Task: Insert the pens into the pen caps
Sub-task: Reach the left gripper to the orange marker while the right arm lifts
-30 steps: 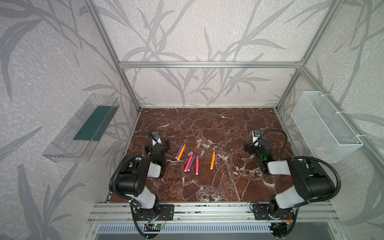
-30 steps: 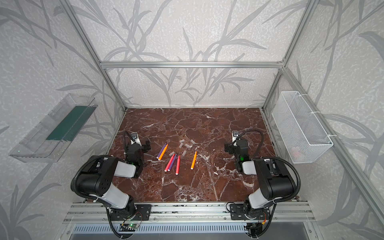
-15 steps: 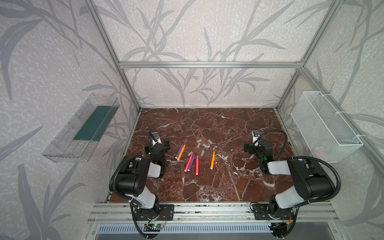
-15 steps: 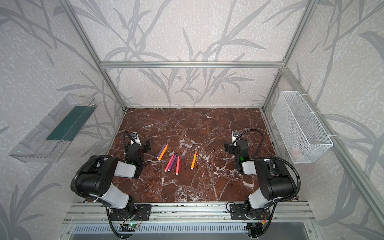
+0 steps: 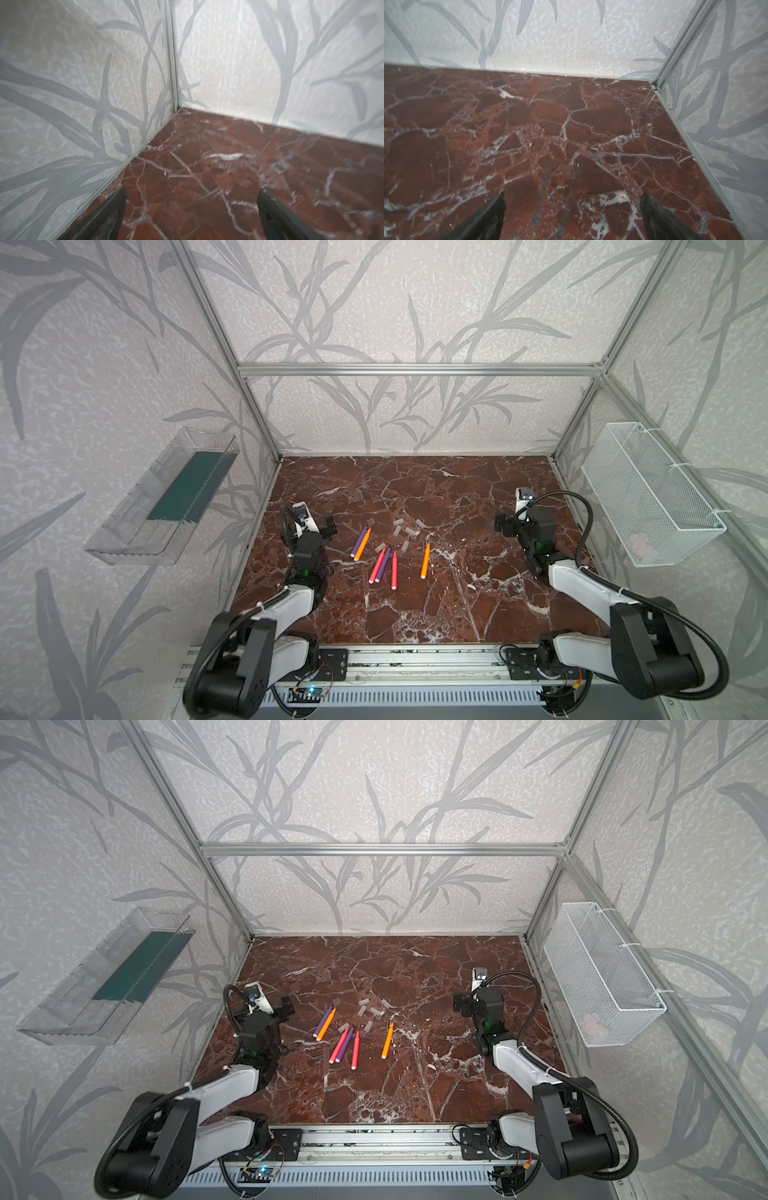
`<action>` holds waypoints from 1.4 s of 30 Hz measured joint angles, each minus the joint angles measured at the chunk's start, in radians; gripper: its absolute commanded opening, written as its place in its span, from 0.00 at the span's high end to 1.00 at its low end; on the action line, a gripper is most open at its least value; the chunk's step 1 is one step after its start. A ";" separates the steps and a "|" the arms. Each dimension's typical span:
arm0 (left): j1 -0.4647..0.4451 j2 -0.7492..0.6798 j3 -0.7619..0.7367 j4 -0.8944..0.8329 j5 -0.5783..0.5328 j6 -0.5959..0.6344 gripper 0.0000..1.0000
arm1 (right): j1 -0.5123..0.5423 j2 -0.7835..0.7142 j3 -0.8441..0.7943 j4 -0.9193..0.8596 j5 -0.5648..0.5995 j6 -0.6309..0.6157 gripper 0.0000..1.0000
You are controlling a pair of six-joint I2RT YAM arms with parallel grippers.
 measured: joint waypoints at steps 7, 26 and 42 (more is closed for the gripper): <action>0.001 -0.258 0.153 -0.370 0.279 -0.162 0.01 | -0.011 -0.232 0.019 -0.276 -0.111 0.297 0.01; -0.248 -0.027 0.309 -0.874 0.537 -0.455 0.29 | 0.002 -0.266 -0.110 -0.266 -0.397 0.518 0.02; -0.753 0.514 0.707 -1.030 0.366 -0.472 0.35 | 0.126 -0.138 -0.032 -0.317 -0.283 0.485 0.08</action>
